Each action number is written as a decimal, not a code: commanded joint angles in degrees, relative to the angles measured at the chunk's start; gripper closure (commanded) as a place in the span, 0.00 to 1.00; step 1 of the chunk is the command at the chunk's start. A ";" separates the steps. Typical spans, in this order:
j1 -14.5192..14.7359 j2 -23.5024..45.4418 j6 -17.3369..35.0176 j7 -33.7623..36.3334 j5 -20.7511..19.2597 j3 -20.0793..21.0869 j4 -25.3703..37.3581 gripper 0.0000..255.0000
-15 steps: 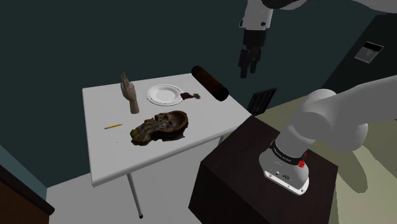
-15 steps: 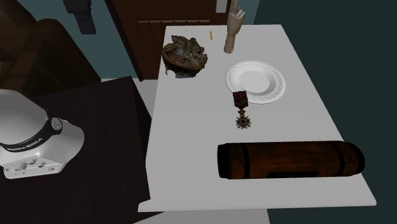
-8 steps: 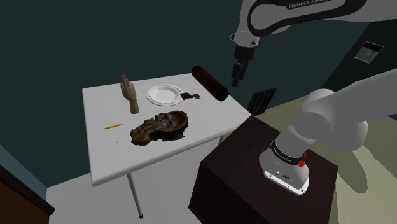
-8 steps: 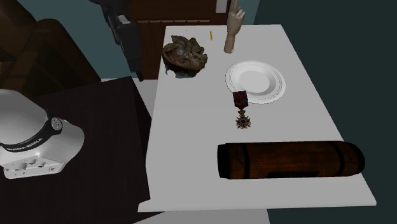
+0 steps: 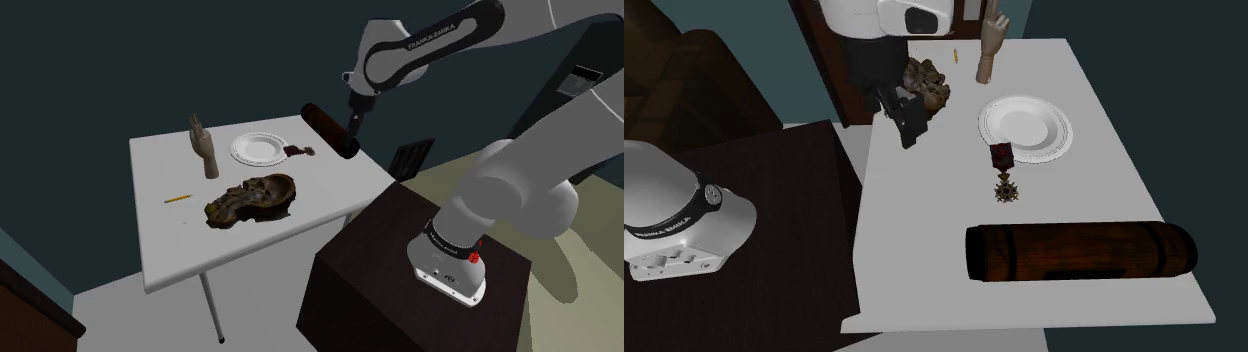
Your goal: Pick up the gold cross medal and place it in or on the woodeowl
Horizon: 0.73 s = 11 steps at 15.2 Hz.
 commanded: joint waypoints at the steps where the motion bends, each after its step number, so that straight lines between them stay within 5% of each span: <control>1: 0.26 3.88 5.31 -3.64 -0.09 -1.34 0.57 0.00; 6: 2.09 15.48 17.67 -12.98 2.99 -3.72 3.96 0.00; 11: 3.00 27.31 27.28 -25.58 11.28 -3.69 9.86 0.00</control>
